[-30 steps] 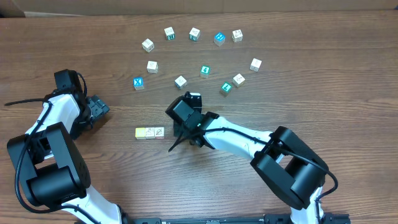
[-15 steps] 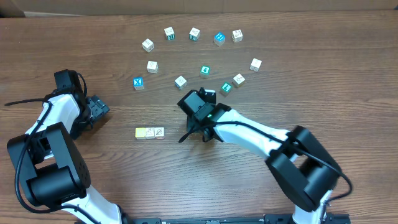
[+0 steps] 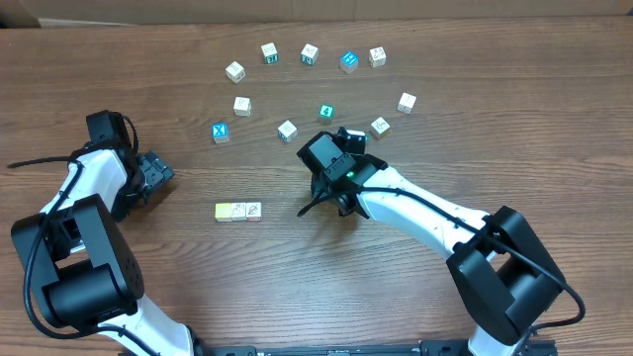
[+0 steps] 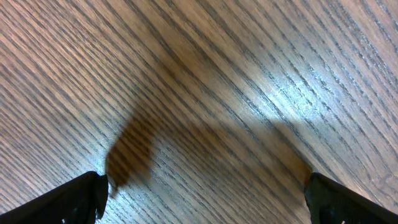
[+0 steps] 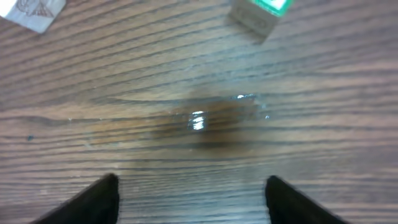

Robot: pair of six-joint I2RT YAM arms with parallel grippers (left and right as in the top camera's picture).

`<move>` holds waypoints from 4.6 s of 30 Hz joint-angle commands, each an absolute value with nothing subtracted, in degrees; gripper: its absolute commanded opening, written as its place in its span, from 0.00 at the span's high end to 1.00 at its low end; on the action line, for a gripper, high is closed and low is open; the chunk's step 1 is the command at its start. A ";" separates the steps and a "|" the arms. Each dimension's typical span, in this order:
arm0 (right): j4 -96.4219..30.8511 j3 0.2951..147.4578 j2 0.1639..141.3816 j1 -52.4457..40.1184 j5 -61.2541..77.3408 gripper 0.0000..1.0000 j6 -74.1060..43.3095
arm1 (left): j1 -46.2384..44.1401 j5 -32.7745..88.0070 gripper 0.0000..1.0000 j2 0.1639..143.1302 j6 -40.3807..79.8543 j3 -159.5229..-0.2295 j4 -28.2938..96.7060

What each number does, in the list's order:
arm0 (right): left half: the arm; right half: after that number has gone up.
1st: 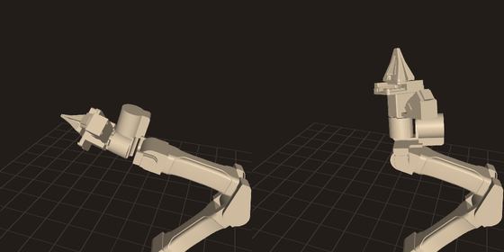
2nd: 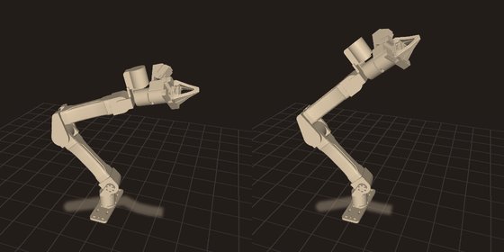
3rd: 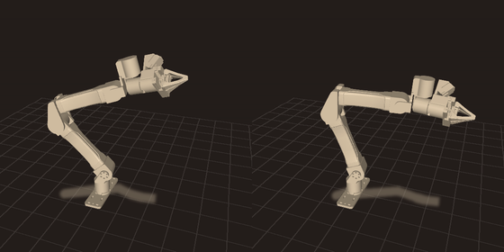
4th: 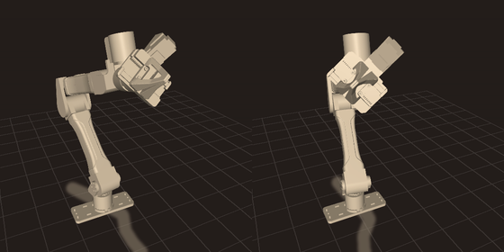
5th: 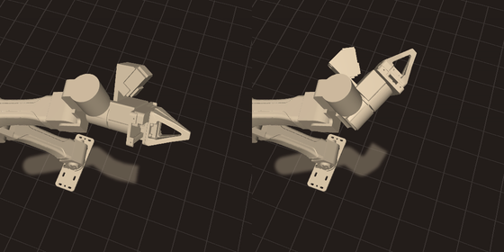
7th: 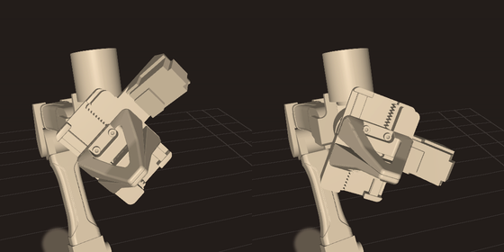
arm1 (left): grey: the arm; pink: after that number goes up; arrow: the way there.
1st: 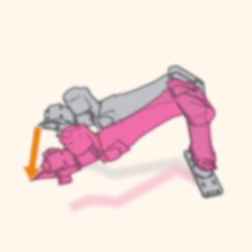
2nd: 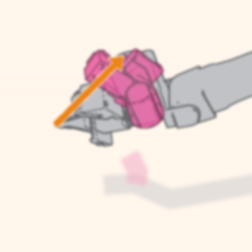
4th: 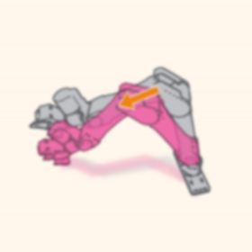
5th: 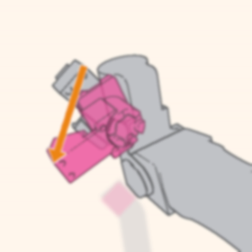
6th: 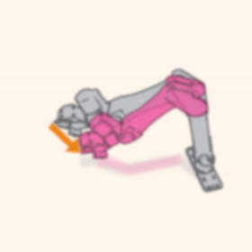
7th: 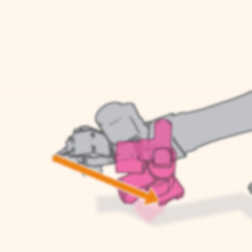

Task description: Form a horizontal line

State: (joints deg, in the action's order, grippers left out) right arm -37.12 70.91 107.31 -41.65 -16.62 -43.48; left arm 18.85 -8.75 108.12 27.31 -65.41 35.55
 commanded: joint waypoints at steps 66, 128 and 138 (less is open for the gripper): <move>-37.67 70.57 106.19 -41.39 -18.79 0.96 -43.18 | 18.72 -9.13 0.00 109.12 27.46 -65.04 35.92; -64.55 100.22 107.33 -25.65 -9.32 0.18 -35.90 | 18.72 -9.13 0.00 109.12 27.44 -65.04 35.92; -56.86 98.61 115.81 -24.29 -15.40 0.63 -33.52 | 18.72 -9.13 0.00 109.12 27.44 -65.04 35.92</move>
